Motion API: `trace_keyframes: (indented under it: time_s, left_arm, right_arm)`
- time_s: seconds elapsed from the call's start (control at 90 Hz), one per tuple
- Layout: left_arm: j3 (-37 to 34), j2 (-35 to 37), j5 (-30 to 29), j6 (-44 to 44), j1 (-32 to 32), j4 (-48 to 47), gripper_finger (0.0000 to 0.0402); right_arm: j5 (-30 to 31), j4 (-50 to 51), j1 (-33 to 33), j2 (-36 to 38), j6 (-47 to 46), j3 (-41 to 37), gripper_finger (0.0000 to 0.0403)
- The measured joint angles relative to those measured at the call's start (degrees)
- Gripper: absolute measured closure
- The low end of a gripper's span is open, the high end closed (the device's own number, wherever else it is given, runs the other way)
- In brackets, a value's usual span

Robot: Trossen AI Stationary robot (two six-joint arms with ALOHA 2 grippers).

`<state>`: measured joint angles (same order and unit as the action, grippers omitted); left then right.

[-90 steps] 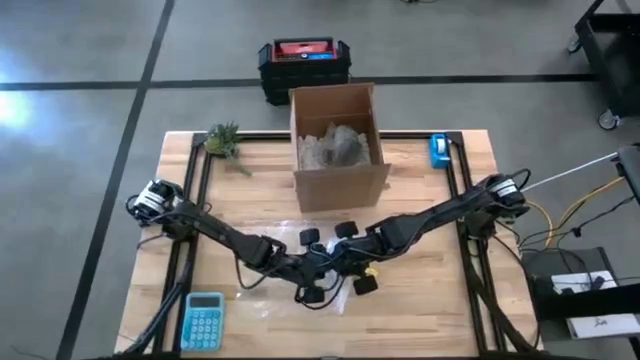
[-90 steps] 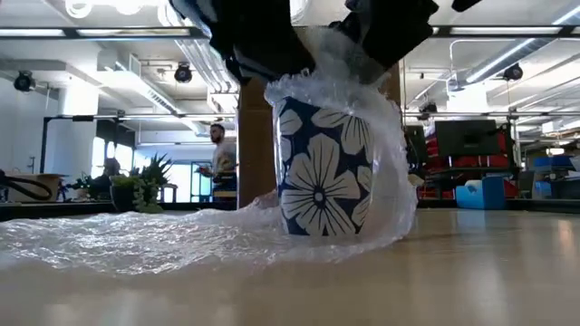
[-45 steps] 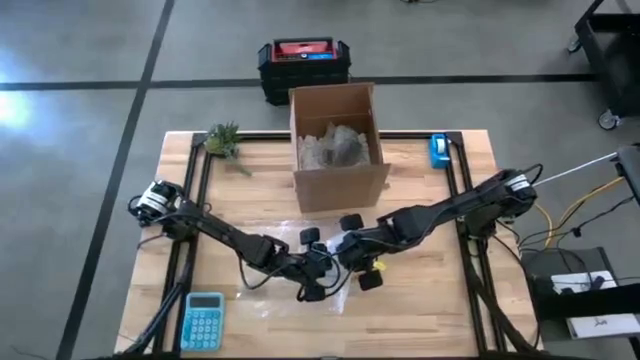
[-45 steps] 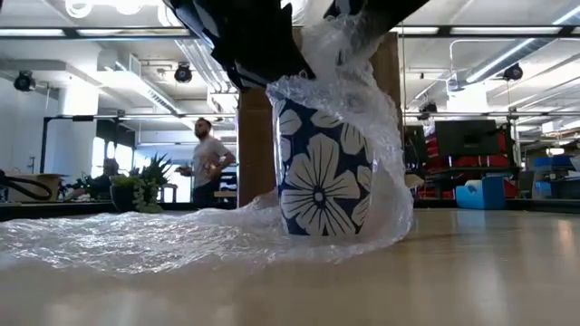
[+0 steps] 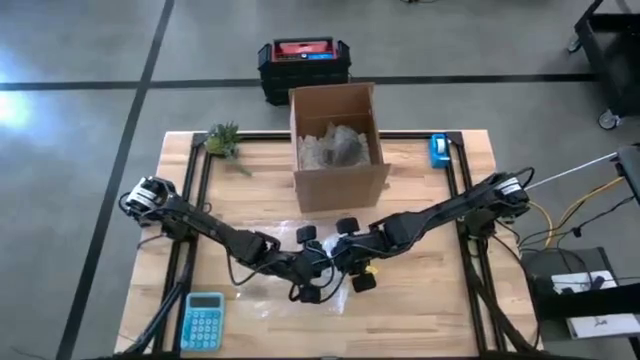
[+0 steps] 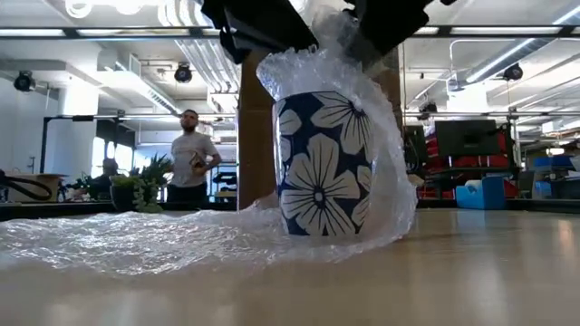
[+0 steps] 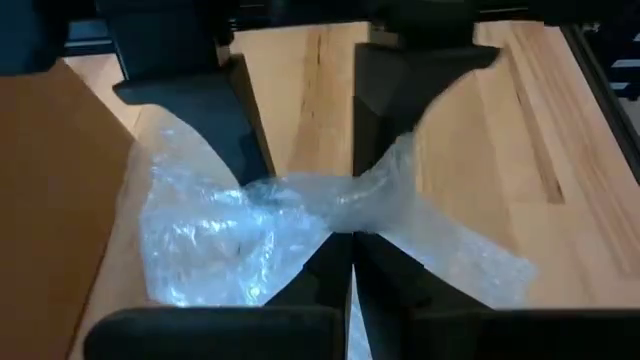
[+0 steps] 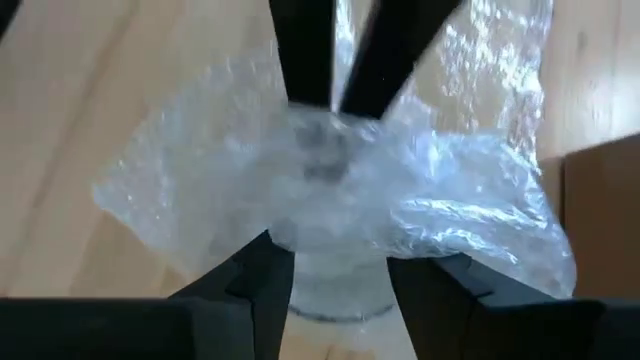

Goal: Wrap mug
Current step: Wrap the white mug with the bubble wrap

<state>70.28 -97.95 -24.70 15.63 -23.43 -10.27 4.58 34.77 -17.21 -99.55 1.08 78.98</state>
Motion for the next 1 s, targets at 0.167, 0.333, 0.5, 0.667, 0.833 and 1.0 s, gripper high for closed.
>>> trace_keyframes:
  time_s: [0.167,0.333,0.5,0.667,0.833,1.0]
  left_arm:
    - [-0.2,-0.2,-1.1,-1.1,0.0,3.8,0.0402]
    - [-0.9,-1.4,-3.4,-1.1,0.4,4.3,0.0402]
    - [-1.1,-3.4,-3.2,-0.5,0.4,3.9,0.0402]
    - [-1.4,-4.0,-2.4,-0.1,0.7,3.1,0.0402]
    - [-1.4,-4.0,-1.9,-0.1,0.6,3.2,0.0402]
    - [-1.4,-3.9,-1.7,-0.1,0.6,3.2,0.0402]
  right_arm:
    - [-0.1,-1.1,0.0,-0.6,0.3,0.0,0.0242]
    - [-0.1,-1.6,0.0,-0.7,0.5,0.3,0.0238]
    - [-0.3,2.9,-0.1,-0.1,0.5,2.8,0.0244]
    - [0.1,8.2,0.0,0.3,0.5,6.7,0.0253]
    - [0.3,10.7,0.0,0.8,2.6,8.9,0.0264]
    - [3.0,10.0,0.0,0.4,2.7,8.6,0.0278]
